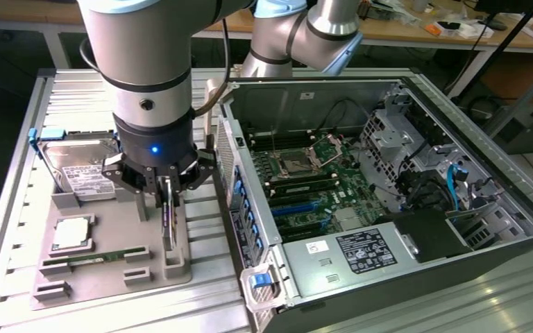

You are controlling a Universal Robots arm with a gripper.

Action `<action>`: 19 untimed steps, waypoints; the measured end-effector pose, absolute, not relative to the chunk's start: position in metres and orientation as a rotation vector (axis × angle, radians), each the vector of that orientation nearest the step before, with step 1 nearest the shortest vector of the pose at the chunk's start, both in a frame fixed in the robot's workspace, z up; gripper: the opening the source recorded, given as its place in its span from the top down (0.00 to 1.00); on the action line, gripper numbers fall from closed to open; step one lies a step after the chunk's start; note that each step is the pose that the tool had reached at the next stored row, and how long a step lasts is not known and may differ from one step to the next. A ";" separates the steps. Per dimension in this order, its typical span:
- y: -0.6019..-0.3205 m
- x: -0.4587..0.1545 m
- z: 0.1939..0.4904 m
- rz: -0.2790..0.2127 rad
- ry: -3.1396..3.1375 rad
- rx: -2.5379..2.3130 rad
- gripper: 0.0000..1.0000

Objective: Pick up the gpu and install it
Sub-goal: 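Pick up the gpu and move the gpu toward the slot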

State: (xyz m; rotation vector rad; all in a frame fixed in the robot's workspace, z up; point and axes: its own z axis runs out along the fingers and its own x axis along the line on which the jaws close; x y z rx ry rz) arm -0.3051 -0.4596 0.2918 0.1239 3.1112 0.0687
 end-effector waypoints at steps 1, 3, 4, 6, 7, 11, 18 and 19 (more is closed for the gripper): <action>-0.460 -0.305 0.292 0.069 3.111 0.124 0.73; -0.460 -0.305 0.293 0.069 3.111 0.124 0.73; -0.460 -0.305 0.294 0.069 3.111 0.124 0.73; -0.460 -0.305 0.295 0.069 3.111 0.124 0.73; -0.460 -0.305 0.295 0.069 3.111 0.124 0.73; -0.460 -0.305 0.297 0.069 3.111 0.124 0.73; -0.460 -0.305 0.300 0.069 3.111 0.124 0.73; -0.460 -0.305 0.300 0.069 3.111 0.124 0.73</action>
